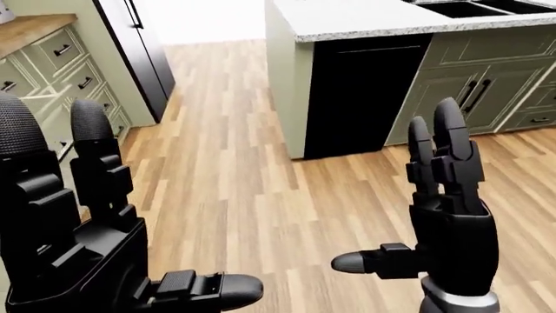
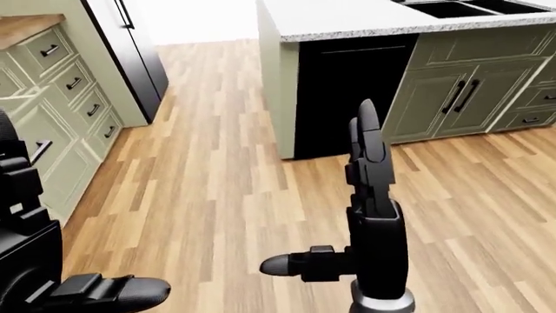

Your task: Close the right drawer.

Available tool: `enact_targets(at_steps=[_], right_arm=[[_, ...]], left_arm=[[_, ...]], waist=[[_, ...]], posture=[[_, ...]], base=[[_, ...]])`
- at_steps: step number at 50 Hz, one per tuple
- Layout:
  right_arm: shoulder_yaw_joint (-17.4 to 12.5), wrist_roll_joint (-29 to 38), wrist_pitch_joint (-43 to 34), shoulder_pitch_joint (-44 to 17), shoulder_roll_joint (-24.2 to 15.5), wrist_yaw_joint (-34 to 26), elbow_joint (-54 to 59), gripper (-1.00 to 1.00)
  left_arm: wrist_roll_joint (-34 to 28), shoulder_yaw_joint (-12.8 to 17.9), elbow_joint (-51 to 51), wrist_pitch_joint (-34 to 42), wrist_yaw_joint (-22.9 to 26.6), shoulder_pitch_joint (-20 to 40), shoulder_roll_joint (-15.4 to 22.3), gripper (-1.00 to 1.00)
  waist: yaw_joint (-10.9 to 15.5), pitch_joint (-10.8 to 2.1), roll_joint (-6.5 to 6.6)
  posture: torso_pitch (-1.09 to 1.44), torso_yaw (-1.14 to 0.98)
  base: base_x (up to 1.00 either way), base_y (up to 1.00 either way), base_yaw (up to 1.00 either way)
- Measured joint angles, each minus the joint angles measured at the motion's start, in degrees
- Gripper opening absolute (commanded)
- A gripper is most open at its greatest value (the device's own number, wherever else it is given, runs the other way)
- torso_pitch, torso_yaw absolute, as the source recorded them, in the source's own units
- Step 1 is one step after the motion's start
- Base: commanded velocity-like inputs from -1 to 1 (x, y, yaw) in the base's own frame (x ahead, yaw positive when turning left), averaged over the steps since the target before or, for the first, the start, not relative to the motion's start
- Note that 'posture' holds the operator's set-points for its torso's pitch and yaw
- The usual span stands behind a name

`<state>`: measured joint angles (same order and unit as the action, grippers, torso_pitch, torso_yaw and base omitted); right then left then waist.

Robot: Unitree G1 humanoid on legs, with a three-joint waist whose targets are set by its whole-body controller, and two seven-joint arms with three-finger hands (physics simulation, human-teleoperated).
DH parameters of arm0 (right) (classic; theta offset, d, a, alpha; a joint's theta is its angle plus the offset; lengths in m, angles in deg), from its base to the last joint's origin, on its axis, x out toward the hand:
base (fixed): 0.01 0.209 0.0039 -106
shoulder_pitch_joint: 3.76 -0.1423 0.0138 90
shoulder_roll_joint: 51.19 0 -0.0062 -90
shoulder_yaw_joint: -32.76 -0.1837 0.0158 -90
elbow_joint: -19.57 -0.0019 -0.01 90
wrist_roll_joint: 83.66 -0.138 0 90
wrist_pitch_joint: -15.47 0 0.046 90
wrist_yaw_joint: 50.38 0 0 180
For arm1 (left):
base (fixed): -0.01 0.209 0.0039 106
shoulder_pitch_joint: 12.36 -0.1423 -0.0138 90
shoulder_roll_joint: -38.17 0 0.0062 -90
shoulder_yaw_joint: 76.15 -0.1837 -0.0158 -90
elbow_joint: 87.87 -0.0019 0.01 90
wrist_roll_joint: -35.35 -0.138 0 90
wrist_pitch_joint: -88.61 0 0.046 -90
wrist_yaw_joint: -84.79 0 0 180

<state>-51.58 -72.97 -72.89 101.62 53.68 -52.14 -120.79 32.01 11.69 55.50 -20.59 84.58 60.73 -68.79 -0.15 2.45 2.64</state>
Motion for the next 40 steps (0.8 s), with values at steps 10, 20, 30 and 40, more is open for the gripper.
enact_targets(at_steps=[10,20,30,40], right_arm=[[0.5,1.5,0.4,-0.2,0.3,-0.2,1.0,1.00],[1.0,1.2,1.1,1.0,-0.4,-0.7,2.4,1.00],[1.3,0.9,1.1,0.3,-0.2,-1.2,1.7,1.00],[1.1,0.8,0.9,0.6,-0.6,-1.7,1.2,1.00]], left_arm=[[0.1,0.3,-0.9,0.0,-0.4,0.0,0.2,1.00],[-0.3,-0.4,-1.7,0.1,-0.2,-0.3,0.1,1.00],[-0.3,0.1,-0.8,0.2,-0.6,0.2,0.3,1.00],[-0.2,-0.6,-1.6,-0.3,-0.4,-0.1,0.0,1.00]], waist=[[0.1,0.54,-2.70],[0.5,0.50,-4.73],[0.7,0.37,0.92],[-0.6,0.84,-4.51]], posture=[[0.00,0.00],[0.00,0.00],[0.00,0.00],[0.00,0.00]], base=[[0.00,0.15,0.00],[0.00,0.00,0.27],[0.00,0.00,0.44],[0.00,0.27,0.00]])
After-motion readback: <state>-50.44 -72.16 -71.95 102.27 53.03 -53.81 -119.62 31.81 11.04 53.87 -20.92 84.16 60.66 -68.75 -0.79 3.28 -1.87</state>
